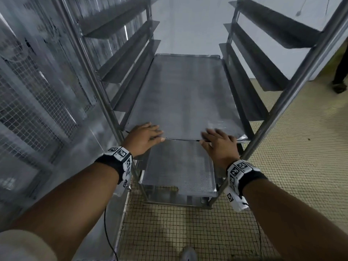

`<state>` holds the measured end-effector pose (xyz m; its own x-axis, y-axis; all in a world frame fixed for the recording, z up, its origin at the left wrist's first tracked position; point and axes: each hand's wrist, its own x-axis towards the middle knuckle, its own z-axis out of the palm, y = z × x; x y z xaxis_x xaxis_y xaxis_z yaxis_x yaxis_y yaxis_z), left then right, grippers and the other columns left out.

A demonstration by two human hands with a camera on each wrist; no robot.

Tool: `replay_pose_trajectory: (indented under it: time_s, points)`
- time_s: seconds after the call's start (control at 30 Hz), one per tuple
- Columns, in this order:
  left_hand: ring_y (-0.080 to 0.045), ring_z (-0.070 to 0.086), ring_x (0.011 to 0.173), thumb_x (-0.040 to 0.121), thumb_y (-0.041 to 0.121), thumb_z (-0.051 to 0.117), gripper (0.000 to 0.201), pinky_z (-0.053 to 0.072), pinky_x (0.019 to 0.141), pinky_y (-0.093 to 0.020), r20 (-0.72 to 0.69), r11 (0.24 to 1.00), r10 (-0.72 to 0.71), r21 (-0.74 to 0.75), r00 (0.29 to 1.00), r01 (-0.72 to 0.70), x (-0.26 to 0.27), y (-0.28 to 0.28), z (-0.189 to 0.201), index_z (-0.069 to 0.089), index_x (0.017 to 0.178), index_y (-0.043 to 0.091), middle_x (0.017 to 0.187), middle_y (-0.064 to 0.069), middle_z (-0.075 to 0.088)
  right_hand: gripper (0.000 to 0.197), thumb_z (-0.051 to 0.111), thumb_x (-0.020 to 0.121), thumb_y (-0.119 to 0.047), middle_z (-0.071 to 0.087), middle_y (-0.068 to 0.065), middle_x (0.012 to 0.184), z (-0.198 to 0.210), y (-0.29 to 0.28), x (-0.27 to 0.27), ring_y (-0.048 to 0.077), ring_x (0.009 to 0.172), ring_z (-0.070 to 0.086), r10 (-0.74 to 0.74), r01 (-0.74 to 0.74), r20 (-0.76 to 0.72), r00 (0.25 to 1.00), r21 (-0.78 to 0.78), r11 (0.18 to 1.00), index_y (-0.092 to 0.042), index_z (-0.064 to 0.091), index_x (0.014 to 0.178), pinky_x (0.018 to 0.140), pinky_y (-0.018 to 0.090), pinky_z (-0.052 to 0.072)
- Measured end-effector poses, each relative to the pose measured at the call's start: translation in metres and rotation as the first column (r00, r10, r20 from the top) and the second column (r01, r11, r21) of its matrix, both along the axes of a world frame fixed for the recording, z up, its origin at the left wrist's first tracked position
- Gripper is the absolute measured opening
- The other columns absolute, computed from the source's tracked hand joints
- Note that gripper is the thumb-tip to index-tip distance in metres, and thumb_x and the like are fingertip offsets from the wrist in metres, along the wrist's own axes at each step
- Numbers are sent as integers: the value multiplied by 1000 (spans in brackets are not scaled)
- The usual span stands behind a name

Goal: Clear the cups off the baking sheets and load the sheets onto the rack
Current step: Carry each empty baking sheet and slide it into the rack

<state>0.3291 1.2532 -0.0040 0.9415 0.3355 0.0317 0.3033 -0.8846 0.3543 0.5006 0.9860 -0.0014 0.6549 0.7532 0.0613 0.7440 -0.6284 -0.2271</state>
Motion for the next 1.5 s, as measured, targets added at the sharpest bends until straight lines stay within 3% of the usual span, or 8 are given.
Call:
replay_pose_trajectory:
  time_s: [0.2,0.33,0.5,0.67,0.77,1.07,1.27,1.5]
  points:
    - [-34,45,135,102,52,35,50,36,108,-49,-73,956,160,261,984,-136,8,-31,9,60,134,23,145,-5,52,44,36,104,-45,37,-4,159,10,18,-17,27,150,25,-106,107,25,994,-44,993,-33,46,145,120,54,14]
    - [-37,4,154,99,58,44,74,11,120,-56,-160,951,217,256,963,-172,-24,-64,-10,17,160,27,169,-6,7,69,40,101,-53,-2,2,169,-5,-4,-49,29,155,-5,-88,84,-48,995,-86,993,-29,13,159,122,52,1]
    - [-29,55,128,98,50,53,53,47,102,-38,-201,999,32,36,979,-25,-71,-119,-10,57,139,16,140,-8,60,56,47,95,-62,65,3,133,-15,-72,-104,26,121,61,-150,124,-204,967,-134,983,-27,56,138,103,43,48]
    - [-20,65,110,93,54,59,54,52,96,-38,-242,968,-221,-172,945,182,-85,-195,-18,58,139,26,130,2,67,42,50,95,-59,72,-4,116,-24,-169,-160,17,98,69,-279,255,-263,924,-122,959,-32,64,124,84,36,56]
    - [-16,66,104,87,58,62,47,54,92,-37,-291,894,-418,-302,860,332,-82,-253,-26,64,127,33,121,7,69,46,52,95,-58,70,-6,119,-34,-238,-185,15,103,67,-437,408,-303,847,-156,899,-28,62,128,88,37,56]
    - [-18,61,116,94,52,60,59,47,87,-29,-317,684,-730,-348,606,642,-76,-461,-31,48,147,29,136,2,61,40,54,93,-59,73,-7,111,-49,-463,-279,19,103,67,-816,792,-224,532,-209,574,-31,67,118,82,32,54]
    - [-19,62,113,93,49,61,55,48,96,-30,-279,540,-841,-381,463,751,-88,-596,-40,53,143,28,131,-2,64,41,53,90,-60,70,-6,118,-60,-594,-360,19,107,65,-931,918,-215,295,-207,338,-34,68,117,85,33,52]
    - [-15,60,119,92,53,61,53,48,102,-33,-222,442,-896,-371,384,817,-120,-739,-54,56,140,30,139,4,60,48,59,88,-58,62,-7,130,-72,-707,-446,17,117,60,-956,945,-239,167,-237,224,-32,63,128,93,32,48]
